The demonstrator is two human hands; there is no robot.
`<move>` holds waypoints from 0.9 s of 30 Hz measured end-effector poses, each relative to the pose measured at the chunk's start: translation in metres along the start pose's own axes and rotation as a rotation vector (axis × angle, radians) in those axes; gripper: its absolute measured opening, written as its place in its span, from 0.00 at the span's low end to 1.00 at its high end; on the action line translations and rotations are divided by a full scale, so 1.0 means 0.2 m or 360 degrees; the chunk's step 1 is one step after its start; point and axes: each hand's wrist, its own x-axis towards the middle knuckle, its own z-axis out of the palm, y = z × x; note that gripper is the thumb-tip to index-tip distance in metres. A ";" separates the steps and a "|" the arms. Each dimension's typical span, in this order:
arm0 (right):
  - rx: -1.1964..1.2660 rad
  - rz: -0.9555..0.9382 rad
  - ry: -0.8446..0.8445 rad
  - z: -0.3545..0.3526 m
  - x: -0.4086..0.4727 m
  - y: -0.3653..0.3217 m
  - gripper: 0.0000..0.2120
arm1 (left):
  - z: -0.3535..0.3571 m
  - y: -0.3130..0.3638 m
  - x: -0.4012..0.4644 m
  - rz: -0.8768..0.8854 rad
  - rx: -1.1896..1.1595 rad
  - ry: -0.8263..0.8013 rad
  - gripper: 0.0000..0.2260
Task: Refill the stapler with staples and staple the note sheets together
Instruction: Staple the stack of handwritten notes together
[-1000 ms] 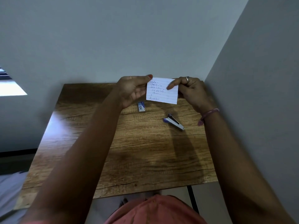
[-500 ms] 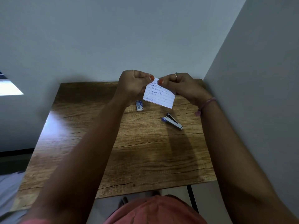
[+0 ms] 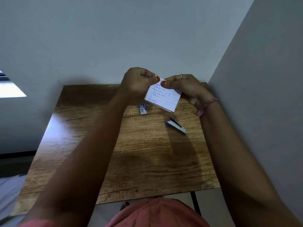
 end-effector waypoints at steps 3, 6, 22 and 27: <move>0.0041 0.0008 -0.0006 0.00 -0.01 0.00 0.02 | -0.01 0.02 0.00 -0.0007 -0.0033 -0.0147 0.05; 0.0057 0.0011 0.0006 0.00 -0.01 0.00 0.02 | 0.00 0.03 0.01 0.0052 0.0022 -0.0110 0.03; 0.0085 0.0113 0.0005 -0.05 -0.02 0.01 0.03 | -0.05 -0.06 0.04 0.0096 0.0052 0.0121 0.07; 0.0278 0.0206 -0.0132 -0.02 -0.03 0.06 0.02 | -0.07 -0.09 0.05 0.0055 -0.0019 0.0187 0.08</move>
